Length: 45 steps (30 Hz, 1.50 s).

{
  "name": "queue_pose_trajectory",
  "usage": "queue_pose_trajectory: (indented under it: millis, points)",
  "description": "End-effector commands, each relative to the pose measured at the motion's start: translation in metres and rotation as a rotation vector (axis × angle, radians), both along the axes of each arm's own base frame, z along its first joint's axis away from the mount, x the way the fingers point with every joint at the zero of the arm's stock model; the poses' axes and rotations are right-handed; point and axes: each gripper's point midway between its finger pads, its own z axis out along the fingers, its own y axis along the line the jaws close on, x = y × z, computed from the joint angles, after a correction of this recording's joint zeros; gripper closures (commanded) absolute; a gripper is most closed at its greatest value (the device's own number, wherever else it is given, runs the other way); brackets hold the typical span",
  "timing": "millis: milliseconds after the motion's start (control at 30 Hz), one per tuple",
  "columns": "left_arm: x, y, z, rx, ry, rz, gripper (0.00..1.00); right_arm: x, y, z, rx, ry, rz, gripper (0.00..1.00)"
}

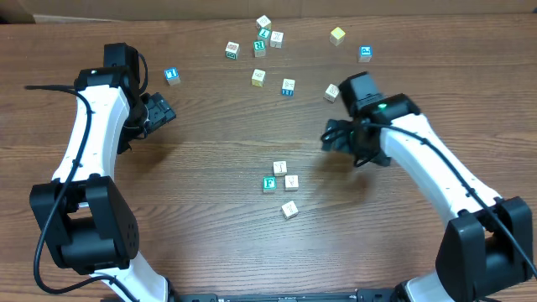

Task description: Form a circle

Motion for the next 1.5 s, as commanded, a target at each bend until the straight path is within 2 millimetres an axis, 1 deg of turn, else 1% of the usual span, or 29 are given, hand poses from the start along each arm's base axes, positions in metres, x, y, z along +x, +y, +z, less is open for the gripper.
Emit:
queue_pose_trajectory:
  millis: [0, 67, 133, 200, 233, 267, 300, 367, 467, 533, 600, 700, 833, 1133, 1267, 1467]
  points:
    - [0.006, -0.001, 0.006, -0.001, -0.021, -0.005, 0.00, 0.016, -0.041, 0.012, -0.062, -0.062, -0.104, 0.00]
    - [0.006, -0.006, 0.005, -0.035, -0.024, -0.010, 0.00, 0.017, -0.058, 0.012, -0.064, -0.056, -0.152, 0.00]
    - [0.009, -0.017, 0.005, -0.095, -0.035, -0.020, 0.00, 0.015, -0.075, 0.010, -0.069, -0.038, -0.200, 0.00]
    - [0.012, -0.029, 0.006, -0.163, -0.050, -0.033, 0.00, 0.016, -0.087, 0.010, -0.069, -0.040, -0.235, 0.00]
    - [0.013, -0.031, 0.006, -0.176, -0.056, -0.042, 0.01, 0.017, -0.094, 0.011, -0.069, -0.044, -0.254, 0.00]
    - [0.014, -0.034, 0.007, -0.189, -0.059, -0.063, 0.25, 0.018, -0.098, 0.011, -0.068, -0.048, -0.267, 0.00]
    - [0.013, -0.038, 0.007, -0.210, -0.059, -0.092, 0.55, 0.019, -0.102, 0.011, -0.067, -0.052, -0.278, 0.00]
    - [0.009, -0.052, 0.008, -0.276, -0.048, -0.160, 0.95, 0.021, -0.107, 0.012, -0.066, -0.061, -0.294, 0.00]
    - [-0.004, -0.078, 0.012, -0.393, -0.016, -0.284, 0.96, 0.024, -0.110, 0.012, -0.064, -0.071, -0.302, 0.00]
    - [-0.016, -0.091, 0.013, -0.435, 0.021, -0.350, 0.96, 0.024, -0.110, 0.012, -0.065, -0.072, -0.303, 0.00]
    - [-0.031, -0.100, 0.013, -0.443, 0.077, -0.395, 0.96, 0.024, -0.110, 0.012, -0.065, -0.072, -0.303, 0.00]
    - [-0.060, -0.121, 0.014, -0.460, 0.186, -0.519, 0.96, 0.024, -0.110, 0.012, -0.064, -0.072, -0.302, 0.00]
    - [-0.088, -0.145, 0.018, -0.474, 0.286, -0.634, 0.96, 0.024, -0.110, 0.012, -0.064, -0.072, -0.302, 0.00]
    - [-0.127, -0.203, 0.018, -0.450, 0.398, -0.846, 0.96, 0.024, -0.110, 0.012, -0.065, -0.072, -0.303, 0.00]
    - [-0.141, -0.232, 0.020, -0.431, 0.403, -0.928, 0.96, 0.024, -0.110, 0.012, -0.064, -0.072, -0.302, 0.00]
    - [-0.160, -0.267, 0.027, -0.395, 0.368, -1.025, 0.96, 0.024, -0.110, 0.012, -0.064, -0.072, -0.302, 0.00]
